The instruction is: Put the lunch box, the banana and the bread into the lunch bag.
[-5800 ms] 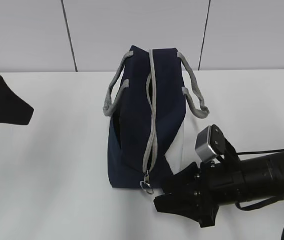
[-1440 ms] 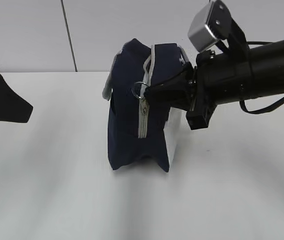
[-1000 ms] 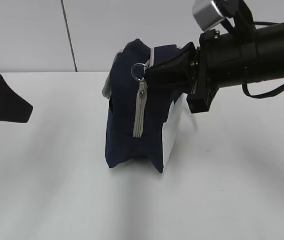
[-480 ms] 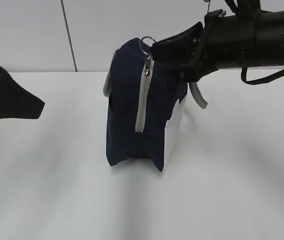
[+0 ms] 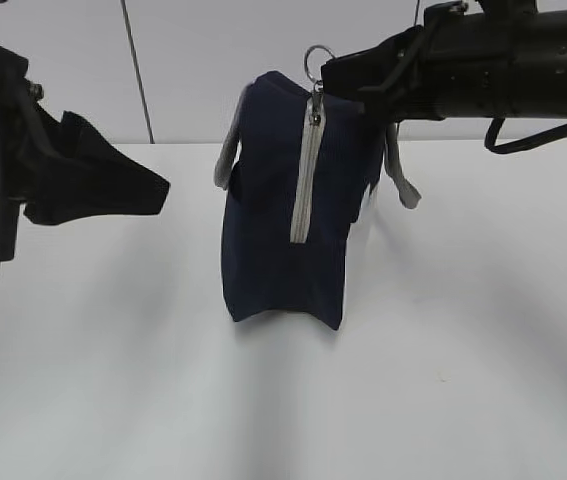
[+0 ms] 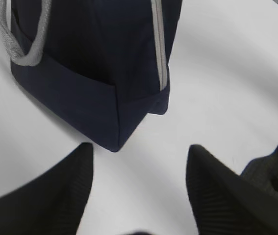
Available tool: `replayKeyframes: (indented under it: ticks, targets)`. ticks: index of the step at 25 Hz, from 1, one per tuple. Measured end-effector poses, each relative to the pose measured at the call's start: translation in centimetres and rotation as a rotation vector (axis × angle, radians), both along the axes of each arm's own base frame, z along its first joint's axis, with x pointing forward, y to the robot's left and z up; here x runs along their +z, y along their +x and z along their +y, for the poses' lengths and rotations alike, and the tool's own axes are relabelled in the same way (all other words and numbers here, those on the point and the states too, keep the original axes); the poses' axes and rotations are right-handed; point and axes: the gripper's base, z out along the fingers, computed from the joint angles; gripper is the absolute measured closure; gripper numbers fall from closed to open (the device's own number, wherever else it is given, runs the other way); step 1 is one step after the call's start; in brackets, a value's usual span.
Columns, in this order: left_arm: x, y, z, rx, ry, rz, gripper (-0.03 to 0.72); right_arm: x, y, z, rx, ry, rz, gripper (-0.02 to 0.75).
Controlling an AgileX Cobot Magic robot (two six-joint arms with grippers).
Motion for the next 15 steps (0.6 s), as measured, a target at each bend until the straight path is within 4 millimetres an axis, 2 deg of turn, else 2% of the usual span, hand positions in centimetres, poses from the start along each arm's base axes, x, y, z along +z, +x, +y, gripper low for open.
replayKeyframes:
  ticks: [6, 10, 15]
  targets:
    - [0.1, 1.0, -0.4, 0.033, -0.05, -0.053, 0.264, 0.1, -0.7, 0.6, 0.114, -0.006, -0.017, 0.738]
    - [-0.7, 1.8, -1.2, 0.01, -0.087, -0.021, 0.264, -0.5, -1.4, 0.9, 0.21, -0.078, -0.003, 0.738]
    - [-2.1, 3.1, -2.4, -0.033, -0.122, -0.011, 0.264, -0.8, -1.7, 1.0, 0.245, -0.117, 0.017, 0.738]
